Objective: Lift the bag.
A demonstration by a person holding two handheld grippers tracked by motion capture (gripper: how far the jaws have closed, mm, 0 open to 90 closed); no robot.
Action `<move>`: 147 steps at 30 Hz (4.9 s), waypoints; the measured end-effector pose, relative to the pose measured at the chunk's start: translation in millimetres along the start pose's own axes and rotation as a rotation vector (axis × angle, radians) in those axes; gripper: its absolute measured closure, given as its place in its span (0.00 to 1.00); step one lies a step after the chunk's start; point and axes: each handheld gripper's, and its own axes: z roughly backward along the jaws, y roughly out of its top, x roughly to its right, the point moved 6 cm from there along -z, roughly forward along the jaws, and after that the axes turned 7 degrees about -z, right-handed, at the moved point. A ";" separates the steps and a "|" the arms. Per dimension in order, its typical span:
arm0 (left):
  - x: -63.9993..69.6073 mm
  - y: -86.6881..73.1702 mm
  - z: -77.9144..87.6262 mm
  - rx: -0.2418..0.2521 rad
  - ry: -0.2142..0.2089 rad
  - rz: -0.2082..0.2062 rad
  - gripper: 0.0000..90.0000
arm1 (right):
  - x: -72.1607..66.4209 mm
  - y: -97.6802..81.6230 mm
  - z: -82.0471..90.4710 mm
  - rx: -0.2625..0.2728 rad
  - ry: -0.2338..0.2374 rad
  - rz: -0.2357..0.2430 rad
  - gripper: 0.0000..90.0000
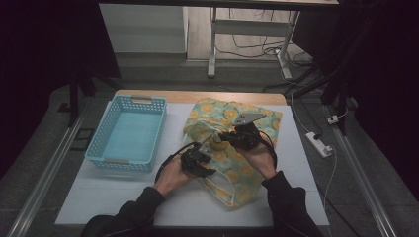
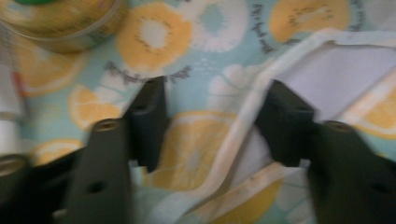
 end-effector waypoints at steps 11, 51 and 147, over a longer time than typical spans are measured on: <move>-3.0 2.4 1.3 -0.007 -0.034 0.087 0.99 | 0.3 -0.4 -0.4 -0.002 0.003 -0.005 0.99; -15.2 42.2 106.3 0.212 -0.136 0.226 0.99 | -18.1 25.4 34.8 0.040 0.067 0.008 0.99; -84.5 158.7 222.1 0.380 0.027 0.172 0.98 | 1.4 133.8 89.9 0.103 -0.038 0.005 1.00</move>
